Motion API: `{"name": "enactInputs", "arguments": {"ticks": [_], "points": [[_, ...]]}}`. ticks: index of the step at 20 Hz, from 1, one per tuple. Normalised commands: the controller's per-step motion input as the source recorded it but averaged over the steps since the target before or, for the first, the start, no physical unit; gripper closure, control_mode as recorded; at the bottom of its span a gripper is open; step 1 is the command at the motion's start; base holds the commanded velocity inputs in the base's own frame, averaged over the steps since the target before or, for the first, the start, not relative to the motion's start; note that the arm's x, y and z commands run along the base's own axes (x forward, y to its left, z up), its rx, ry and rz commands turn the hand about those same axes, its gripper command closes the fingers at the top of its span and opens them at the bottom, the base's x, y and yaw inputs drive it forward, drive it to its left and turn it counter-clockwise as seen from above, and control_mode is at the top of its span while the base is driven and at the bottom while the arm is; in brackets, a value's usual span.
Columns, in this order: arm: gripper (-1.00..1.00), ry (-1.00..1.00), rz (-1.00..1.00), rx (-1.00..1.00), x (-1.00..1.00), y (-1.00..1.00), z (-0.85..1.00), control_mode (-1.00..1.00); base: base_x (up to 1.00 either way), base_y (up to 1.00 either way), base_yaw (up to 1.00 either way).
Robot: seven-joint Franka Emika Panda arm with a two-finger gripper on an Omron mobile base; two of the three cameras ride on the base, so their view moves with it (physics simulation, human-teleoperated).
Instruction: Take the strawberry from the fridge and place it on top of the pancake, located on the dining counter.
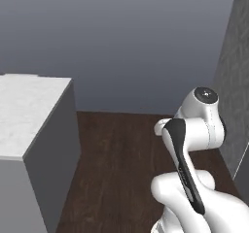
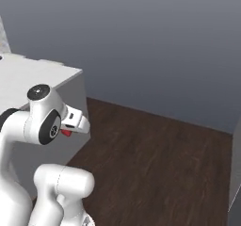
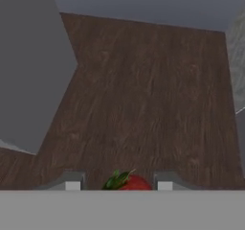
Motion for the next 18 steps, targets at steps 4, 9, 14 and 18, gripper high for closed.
{"name": "enactInputs", "arguments": {"ticks": [4, 9, 14, 18], "points": [[1.0, 0.0, 0.0, 0.0, 0.0, 0.0, 0.0, 1.0, 1.0, 0.07, -0.1], [1.0, 0.0, 0.0, 0.0, 0.0, 0.0, 0.0, 1.0, 1.0, 0.45, -0.15], [1.0, 0.0, 0.0, 0.0, 0.0, 0.0, 0.0, 1.0, 1.0, 0.37, -0.12], [1.0, 0.0, 0.0, 0.0, 0.0, 0.0, 0.0, 1.0, 1.0, 0.12, -0.07]]}}
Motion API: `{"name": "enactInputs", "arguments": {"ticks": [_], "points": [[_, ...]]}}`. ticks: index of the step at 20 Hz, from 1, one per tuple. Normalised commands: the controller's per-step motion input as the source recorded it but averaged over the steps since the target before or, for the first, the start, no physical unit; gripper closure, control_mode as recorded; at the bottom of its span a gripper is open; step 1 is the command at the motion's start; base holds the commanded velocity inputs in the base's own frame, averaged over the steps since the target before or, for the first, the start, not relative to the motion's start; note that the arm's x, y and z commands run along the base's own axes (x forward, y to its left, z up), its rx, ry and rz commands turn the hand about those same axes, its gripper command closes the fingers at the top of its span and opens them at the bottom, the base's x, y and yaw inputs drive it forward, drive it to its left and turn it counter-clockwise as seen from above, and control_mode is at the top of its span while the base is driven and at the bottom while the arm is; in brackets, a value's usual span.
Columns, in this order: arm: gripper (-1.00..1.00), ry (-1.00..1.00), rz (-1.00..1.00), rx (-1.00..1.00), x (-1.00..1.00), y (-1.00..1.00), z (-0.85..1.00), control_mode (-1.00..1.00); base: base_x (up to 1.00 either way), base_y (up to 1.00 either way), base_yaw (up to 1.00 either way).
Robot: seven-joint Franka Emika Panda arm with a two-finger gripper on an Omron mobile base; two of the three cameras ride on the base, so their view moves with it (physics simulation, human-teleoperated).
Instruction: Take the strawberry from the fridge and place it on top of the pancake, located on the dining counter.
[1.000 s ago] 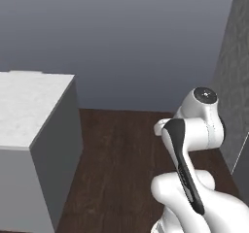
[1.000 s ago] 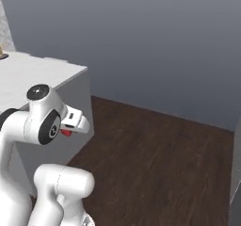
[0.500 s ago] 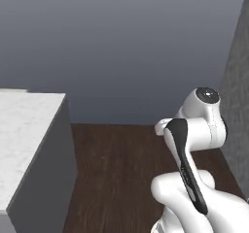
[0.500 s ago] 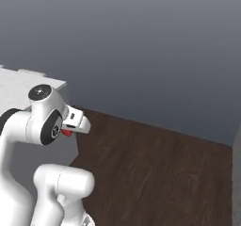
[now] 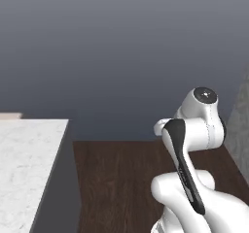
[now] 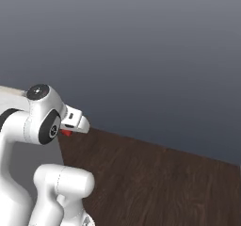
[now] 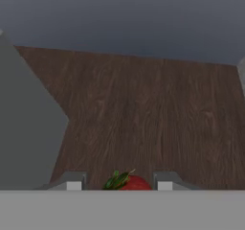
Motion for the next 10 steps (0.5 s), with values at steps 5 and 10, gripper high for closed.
{"name": "enactInputs", "arguments": {"ticks": [5, 10], "points": [[1.0, 0.0, 0.0, 0.0, 0.0, 0.0, 0.0, 1.0, 1.0, 0.14, -0.05], [1.0, 0.0, 0.0, 0.0, 0.0, 0.0, 0.0, 1.0, 1.0, 0.16, 0.03]]}}
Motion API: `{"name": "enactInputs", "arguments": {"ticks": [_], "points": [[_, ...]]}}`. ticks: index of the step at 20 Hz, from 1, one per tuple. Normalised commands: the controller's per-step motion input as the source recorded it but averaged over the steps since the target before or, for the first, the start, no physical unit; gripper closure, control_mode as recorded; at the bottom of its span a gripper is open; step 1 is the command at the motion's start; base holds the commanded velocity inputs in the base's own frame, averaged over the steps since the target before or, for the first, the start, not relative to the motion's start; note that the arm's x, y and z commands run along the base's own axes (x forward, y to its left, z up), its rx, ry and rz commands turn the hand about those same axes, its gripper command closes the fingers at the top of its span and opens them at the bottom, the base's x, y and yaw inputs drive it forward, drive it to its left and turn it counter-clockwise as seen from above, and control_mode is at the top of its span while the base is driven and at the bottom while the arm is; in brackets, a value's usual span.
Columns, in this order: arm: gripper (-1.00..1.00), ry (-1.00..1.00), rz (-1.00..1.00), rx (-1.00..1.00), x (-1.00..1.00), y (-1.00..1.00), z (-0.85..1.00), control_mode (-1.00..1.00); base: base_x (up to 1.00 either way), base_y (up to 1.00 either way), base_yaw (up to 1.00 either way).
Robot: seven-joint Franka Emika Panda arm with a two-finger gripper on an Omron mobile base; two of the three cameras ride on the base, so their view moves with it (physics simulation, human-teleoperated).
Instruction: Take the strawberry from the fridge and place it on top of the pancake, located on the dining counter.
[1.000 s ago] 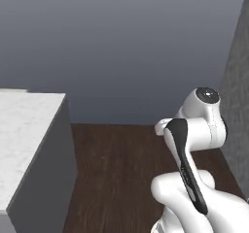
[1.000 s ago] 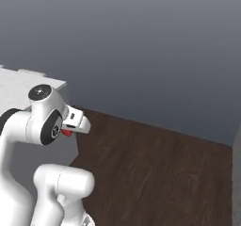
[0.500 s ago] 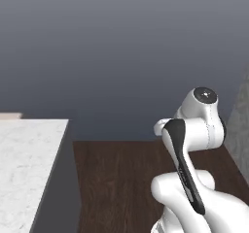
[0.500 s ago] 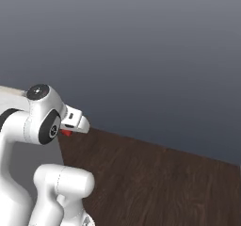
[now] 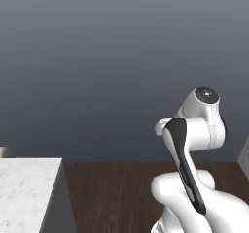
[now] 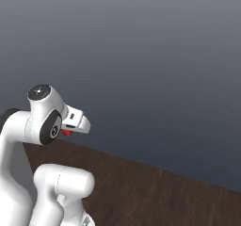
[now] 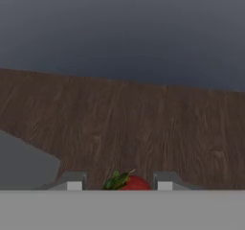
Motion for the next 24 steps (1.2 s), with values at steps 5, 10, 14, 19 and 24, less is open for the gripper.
{"name": "enactInputs", "arguments": {"ticks": [5, 10, 14, 19, 24], "points": [[1.0, 0.0, 0.0, 0.0, 0.0, 0.0, 0.0, 1.0, 1.0, -0.02, 0.2], [1.0, 0.0, 0.0, 0.0, 0.0, 0.0, 0.0, 1.0, 1.0, -0.3, 0.45], [1.0, 0.0, 0.0, 0.0, 0.0, 0.0, 0.0, 1.0, 1.0, -0.07, 0.67], [1.0, 0.0, 0.0, 0.0, 0.0, 0.0, 0.0, 1.0, 0.97, 0.0, 0.68], [1.0, 0.0, 0.0, 0.0, 0.0, 0.0, 0.0, 1.0, 0.88, 0.0, 0.67]]}}
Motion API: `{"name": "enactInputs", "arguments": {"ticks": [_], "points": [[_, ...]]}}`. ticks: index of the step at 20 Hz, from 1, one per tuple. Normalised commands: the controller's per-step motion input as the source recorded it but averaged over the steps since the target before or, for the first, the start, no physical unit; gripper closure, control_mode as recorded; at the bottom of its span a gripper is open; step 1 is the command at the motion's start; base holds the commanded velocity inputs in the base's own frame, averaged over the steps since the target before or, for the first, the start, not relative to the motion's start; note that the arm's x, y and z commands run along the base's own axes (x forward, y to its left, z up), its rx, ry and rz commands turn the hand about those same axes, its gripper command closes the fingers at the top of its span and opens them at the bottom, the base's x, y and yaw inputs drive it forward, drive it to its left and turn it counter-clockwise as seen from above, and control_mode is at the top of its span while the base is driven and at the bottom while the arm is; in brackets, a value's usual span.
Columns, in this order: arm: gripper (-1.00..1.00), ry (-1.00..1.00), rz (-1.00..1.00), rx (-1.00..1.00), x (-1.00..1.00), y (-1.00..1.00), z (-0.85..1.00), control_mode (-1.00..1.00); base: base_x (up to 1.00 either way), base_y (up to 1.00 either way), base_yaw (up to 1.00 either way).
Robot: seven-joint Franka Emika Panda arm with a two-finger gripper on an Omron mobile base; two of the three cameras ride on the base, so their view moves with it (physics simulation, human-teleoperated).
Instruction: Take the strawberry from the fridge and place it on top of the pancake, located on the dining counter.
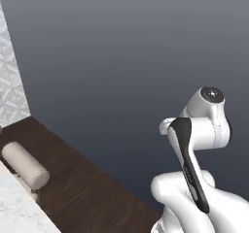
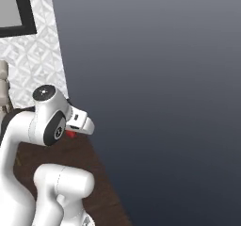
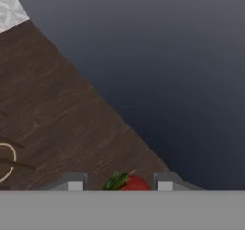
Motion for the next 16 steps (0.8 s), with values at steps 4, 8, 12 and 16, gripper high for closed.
{"name": "enactInputs", "arguments": {"ticks": [4, 8, 12, 16], "points": [[1.0, 0.0, 0.0, 0.0, 0.0, 0.0, 0.0, 1.0, 0.99, -0.08, 0.67], [1.0, 0.0, 0.0, 0.0, 0.0, 0.0, 0.0, 1.0, 1.0, -0.25, 0.66], [1.0, 0.0, 0.0, 0.0, 0.0, 0.0, 0.0, 1.0, 1.0, -0.29, 0.65], [1.0, 0.0, 0.0, 0.0, 0.0, 0.0, 0.0, 1.0, 1.0, -0.4, 0.63]]}}
